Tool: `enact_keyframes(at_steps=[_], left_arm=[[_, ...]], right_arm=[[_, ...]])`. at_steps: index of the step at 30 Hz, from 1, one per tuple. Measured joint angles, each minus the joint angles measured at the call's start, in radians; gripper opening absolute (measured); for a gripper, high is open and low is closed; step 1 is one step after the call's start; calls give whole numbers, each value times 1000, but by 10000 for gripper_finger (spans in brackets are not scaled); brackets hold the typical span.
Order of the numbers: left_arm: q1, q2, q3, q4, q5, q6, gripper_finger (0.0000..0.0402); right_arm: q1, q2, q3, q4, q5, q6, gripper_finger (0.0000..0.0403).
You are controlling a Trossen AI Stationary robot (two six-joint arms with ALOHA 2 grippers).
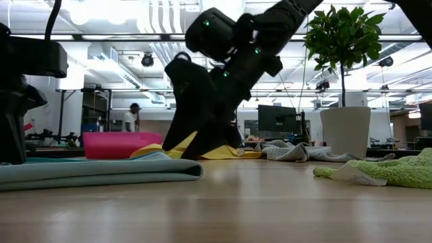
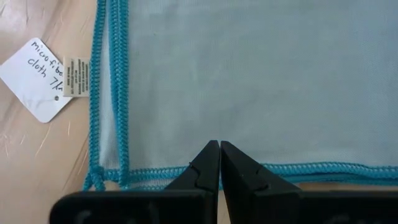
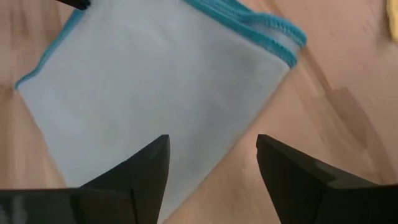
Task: Fold microfiber towels
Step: Fold the light blue microfiber cloth
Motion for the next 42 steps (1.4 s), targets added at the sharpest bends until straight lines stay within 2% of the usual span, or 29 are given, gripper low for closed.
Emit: enact_keyframes(at_steps=[14, 20, 25, 29, 38, 42], left_arm=[[0, 0, 0, 1, -28, -3, 0], [0, -1, 0, 12, -29, -4, 0], [1, -1, 3, 13, -29, -5, 0], [1, -1, 3, 16, -29, -6, 0], [1, -43, 3, 6, -28, -3, 0], [1, -84, 4, 7, -24, -3, 0]], right_arm=[[11, 1, -127, 250, 6, 82, 228], [20, 81, -103, 349, -9, 92, 228], [19, 125, -51, 340, -33, 66, 214], [17, 116, -38, 330, -40, 35, 173], [16, 103, -37, 318, -58, -13, 21], [7, 90, -37, 271, -70, -46, 14]])
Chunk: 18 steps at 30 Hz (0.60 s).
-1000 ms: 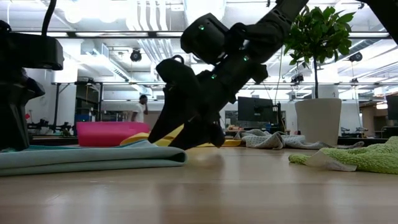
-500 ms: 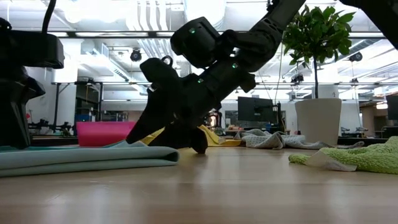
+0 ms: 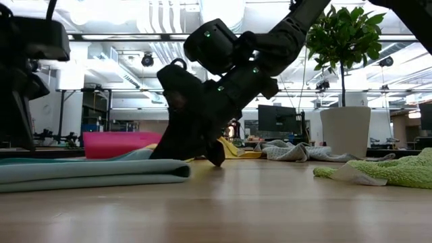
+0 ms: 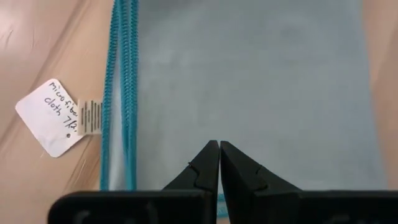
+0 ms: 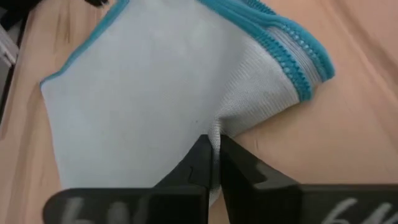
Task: Fold microfiber towels
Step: Fold the light blue microfiber cloth
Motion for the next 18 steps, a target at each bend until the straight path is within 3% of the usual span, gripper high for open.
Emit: enact_keyframes(at_steps=[10, 18], left_arm=[[-1, -26, -1, 2, 6, 1, 0], [-1, 61, -15, 121, -26, 6, 0]], right_arm=[[-55, -126, 0, -280, 12, -156, 12], [-118, -235, 0, -463, 21, -246, 12]])
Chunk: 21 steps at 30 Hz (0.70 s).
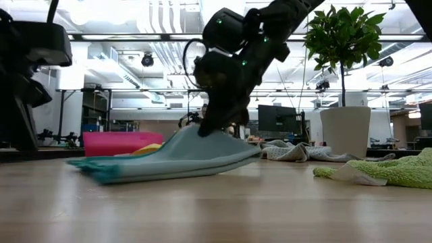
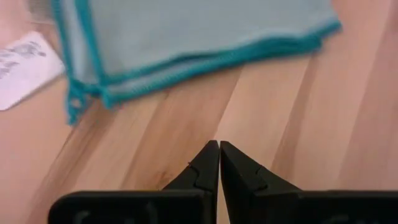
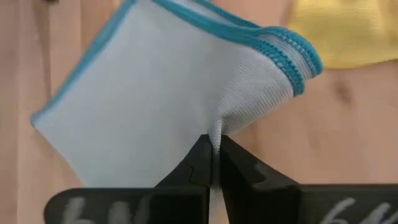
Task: Fold microfiber towels
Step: Fold the light blue microfiber cloth
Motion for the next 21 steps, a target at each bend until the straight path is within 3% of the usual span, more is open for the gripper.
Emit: enact_keyframes(at_steps=[7, 11, 21], left_arm=[[27, 132, -5, 208, -106, 103, 0], [72, 196, -5, 247, -158, 107, 0], [166, 247, -14, 367, -200, 267, 0]], right_arm=[[-42, -55, 0, -99, 1, -20, 12], [-42, -63, 5, -123, 4, -11, 12], [-35, -63, 111, -229, 128, 8, 12]])
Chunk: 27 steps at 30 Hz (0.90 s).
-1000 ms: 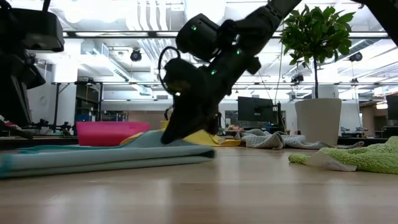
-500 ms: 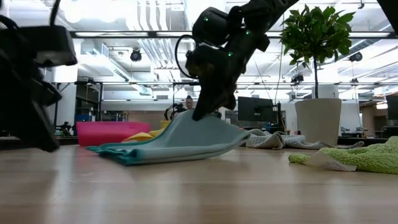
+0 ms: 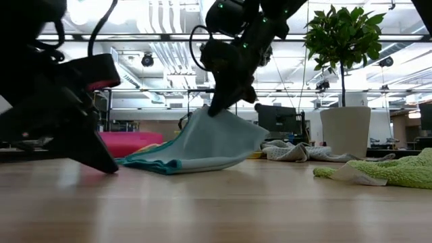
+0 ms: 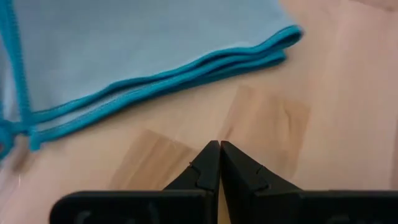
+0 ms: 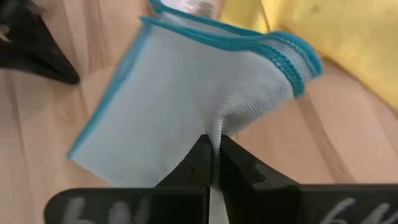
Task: Fold microfiber towels
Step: Fold the light blue microfiber cloth
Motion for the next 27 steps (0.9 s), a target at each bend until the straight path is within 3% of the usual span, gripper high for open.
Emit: enact_keyframes(at_steps=[13, 27], left_arm=[[46, 0, -50, 117, -52, 94, 0], [97, 0, -52, 116, -53, 150, 0]], right_arm=[[26, 24, 32, 0, 45, 29, 12], [47, 186, 210, -6, 55, 43, 12]])
